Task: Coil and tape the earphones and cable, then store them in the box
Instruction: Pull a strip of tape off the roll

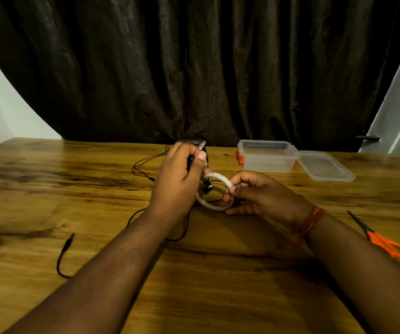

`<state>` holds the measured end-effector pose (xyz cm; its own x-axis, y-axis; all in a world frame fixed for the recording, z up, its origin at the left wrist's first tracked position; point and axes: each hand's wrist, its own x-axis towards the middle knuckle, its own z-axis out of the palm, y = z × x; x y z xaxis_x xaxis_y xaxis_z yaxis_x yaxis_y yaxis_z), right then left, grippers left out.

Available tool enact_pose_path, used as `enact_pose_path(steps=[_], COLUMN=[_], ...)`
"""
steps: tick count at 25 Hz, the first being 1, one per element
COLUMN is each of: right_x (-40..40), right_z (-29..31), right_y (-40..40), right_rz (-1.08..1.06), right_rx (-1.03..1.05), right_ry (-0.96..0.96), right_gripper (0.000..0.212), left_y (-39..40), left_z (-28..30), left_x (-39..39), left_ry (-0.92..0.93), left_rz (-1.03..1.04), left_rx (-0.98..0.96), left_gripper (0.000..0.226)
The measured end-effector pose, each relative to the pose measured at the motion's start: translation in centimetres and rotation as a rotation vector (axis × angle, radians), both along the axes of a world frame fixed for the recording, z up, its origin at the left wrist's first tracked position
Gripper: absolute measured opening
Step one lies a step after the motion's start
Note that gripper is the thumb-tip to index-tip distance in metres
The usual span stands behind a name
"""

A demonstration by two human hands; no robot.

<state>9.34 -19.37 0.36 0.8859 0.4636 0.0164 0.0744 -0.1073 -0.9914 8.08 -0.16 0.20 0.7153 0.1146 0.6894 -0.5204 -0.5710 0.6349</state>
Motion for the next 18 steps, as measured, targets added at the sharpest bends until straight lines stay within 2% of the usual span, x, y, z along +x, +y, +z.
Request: enact_pose_path(steps=[4,9,13,16,18], right_x=[0.0,0.2,0.6,1.0,1.0], right_z=[-0.3,-0.4,0.1,1.4,2.6], right_y=[0.5,0.4,-0.3,-1.1,-2.5], right_rz=[0.02,-0.005,-0.006,-0.039,-0.165], right_rx=[0.044,-0.002,-0.03,-0.094,-0.225], right_ry=[0.047,0.01,-0.039,-0.111,-0.244], right_gripper=[0.014,0.022,0.019,0.018,0.013], left_y=[-0.1,0.3,0.0,0.0,0.0], left_z=[-0.1,-0.2,0.1,0.1,0.0], left_x=[0.0,0.3,-0.1,-0.2,-0.2], left_ry=[-0.034,0.055,0.021,0.005,0.0], left_rz=[0.014,-0.001,0.016,0.019,0.033], left_rx=[0.023,-0.07,-0.002,0.056,0.109], left_gripper=[0.018,0.018,0.018,0.017,0.016])
